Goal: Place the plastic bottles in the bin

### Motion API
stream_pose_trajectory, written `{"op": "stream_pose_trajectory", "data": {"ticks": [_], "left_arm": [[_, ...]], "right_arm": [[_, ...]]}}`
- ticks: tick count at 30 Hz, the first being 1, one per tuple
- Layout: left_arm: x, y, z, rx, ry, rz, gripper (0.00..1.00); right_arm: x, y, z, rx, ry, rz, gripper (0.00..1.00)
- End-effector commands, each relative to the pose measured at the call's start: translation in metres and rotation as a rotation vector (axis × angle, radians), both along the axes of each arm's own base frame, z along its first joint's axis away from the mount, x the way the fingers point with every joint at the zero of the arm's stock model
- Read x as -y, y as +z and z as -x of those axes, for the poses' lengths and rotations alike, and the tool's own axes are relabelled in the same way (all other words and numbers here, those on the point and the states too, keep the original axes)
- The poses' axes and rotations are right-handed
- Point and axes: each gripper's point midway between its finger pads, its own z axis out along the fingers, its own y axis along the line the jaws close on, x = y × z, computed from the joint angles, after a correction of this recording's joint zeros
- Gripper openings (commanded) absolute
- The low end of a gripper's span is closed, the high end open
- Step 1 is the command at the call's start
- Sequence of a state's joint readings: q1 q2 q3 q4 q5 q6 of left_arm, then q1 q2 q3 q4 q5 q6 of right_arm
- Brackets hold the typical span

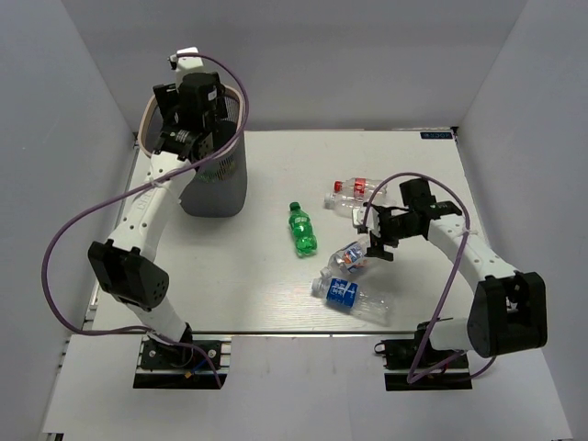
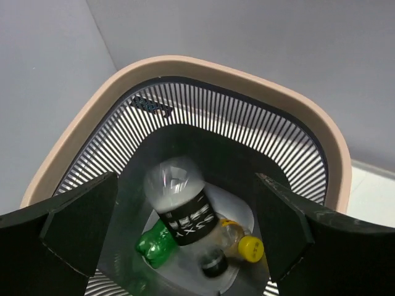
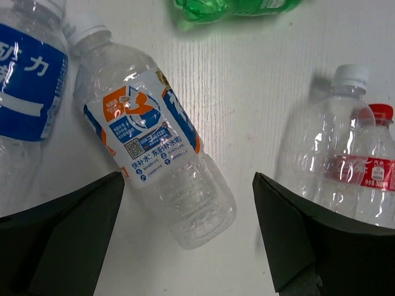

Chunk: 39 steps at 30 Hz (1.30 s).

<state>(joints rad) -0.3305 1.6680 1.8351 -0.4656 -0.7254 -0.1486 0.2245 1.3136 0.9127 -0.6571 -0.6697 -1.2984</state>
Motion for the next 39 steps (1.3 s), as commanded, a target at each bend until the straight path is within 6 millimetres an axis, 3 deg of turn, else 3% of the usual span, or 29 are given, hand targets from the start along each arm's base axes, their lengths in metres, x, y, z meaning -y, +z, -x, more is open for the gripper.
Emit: {"op": "stream_pose_trajectory", "data": {"ticks": [1,2,3,4,5,6,11,12,14,15,17,20,21,22,23,24,25,26,27,28,29,30,32,33,35,36,39], "left_arm": [[0.017,0.026,0.013,0.025,-0.111,-0.020,1.00],[0.020,0.034,0.019,0.018,-0.153,-0.077,1.00],[0.040,0.033,0.020,0.006,-0.267,-0.076,1.00],[0.048,0.035,0.025,0.002,-0.327,-0.075,1.00],[0.070,0.033,0.030,-0.006,-0.464,-0.086,1.00],[0.079,0.044,0.045,0.021,-0.547,-0.078,1.00],[0.146,0.003,0.091,-0.094,-0.934,0.057,1.00],[0.157,-0.018,0.097,-0.146,-0.968,0.107,1.00],[0.164,-0.026,0.116,-0.167,-1.002,0.164,1.00],[0.167,-0.054,0.124,-0.225,-0.998,0.199,1.00],[0.170,-0.066,0.136,-0.230,-1.009,0.231,1.00],[0.178,-0.098,0.160,-0.308,-1.045,0.290,1.00],[0.177,-0.113,0.166,-0.345,-1.045,0.305,1.00],[0.182,-0.119,0.171,-0.363,-1.057,0.327,1.00],[0.186,-0.129,0.178,-0.392,-1.069,0.339,1.00],[0.185,-0.146,0.181,-0.427,-1.061,0.341,1.00],[0.189,-0.153,0.186,-0.446,-1.074,0.353,1.00],[0.188,-0.175,0.195,-0.500,-1.070,0.353,1.00],[0.188,-0.182,0.195,-0.503,-1.065,0.363,1.00],[0.190,-0.192,0.199,-0.522,-1.057,0.368,1.00],[0.185,-0.213,0.205,-0.565,-1.031,0.373,1.00],[0.185,-0.217,0.206,-0.559,-1.026,0.386,1.00],[0.182,-0.240,0.216,-0.606,-0.998,0.406,1.00],[0.181,-0.244,0.218,-0.609,-0.991,0.417,1.00],[0.181,-0.257,0.225,-0.621,-0.984,0.439,1.00],[0.181,-0.262,0.227,-0.626,-0.983,0.439,1.00],[0.181,-0.274,0.237,-0.649,-0.983,0.459,1.00]], "right_arm": [[-0.008,0.003,-0.003,0.117,0.185,0.012,0.90],[-0.008,-0.003,-0.005,0.143,0.248,0.029,0.90],[-0.007,-0.008,-0.002,0.136,0.271,0.045,0.90],[-0.006,-0.008,-0.005,0.157,0.297,0.056,0.90],[-0.008,-0.017,-0.005,0.146,0.337,0.073,0.90],[-0.006,-0.020,-0.004,0.137,0.349,0.084,0.90],[-0.007,-0.047,-0.006,0.109,0.442,0.142,0.90],[-0.008,-0.051,-0.006,0.112,0.462,0.156,0.90],[-0.009,-0.061,-0.006,0.084,0.482,0.176,0.90],[-0.010,-0.064,-0.006,0.078,0.492,0.184,0.89],[-0.009,-0.073,-0.003,0.048,0.512,0.210,0.86],[-0.007,-0.077,0.002,0.003,0.522,0.231,0.74],[-0.007,-0.076,0.005,-0.013,0.527,0.232,0.61],[-0.011,-0.068,-0.005,0.000,0.523,0.221,0.52],[-0.008,-0.063,0.006,-0.064,0.522,0.216,0.41],[-0.012,-0.056,0.005,-0.073,0.515,0.190,0.33],[-0.022,-0.029,-0.009,-0.058,0.482,0.150,0.19],[-0.029,-0.016,-0.007,-0.077,0.469,0.105,0.15],[-0.040,0.017,-0.029,-0.011,0.429,0.071,0.12],[-0.054,0.038,-0.030,-0.024,0.393,-0.009,0.08],[-0.061,0.052,-0.036,-0.003,0.379,-0.040,0.08],[-0.073,0.093,-0.058,0.077,0.334,-0.084,0.05],[-0.092,0.121,-0.061,0.009,0.256,-0.174,0.02],[-0.107,0.157,-0.083,0.134,0.258,-0.226,0.02],[-0.125,0.177,-0.083,0.074,0.202,-0.295,0.03],[-0.143,0.204,-0.099,0.201,0.221,-0.357,0.03],[-0.179,0.245,-0.109,0.293,0.199,-0.493,0.08]]}}
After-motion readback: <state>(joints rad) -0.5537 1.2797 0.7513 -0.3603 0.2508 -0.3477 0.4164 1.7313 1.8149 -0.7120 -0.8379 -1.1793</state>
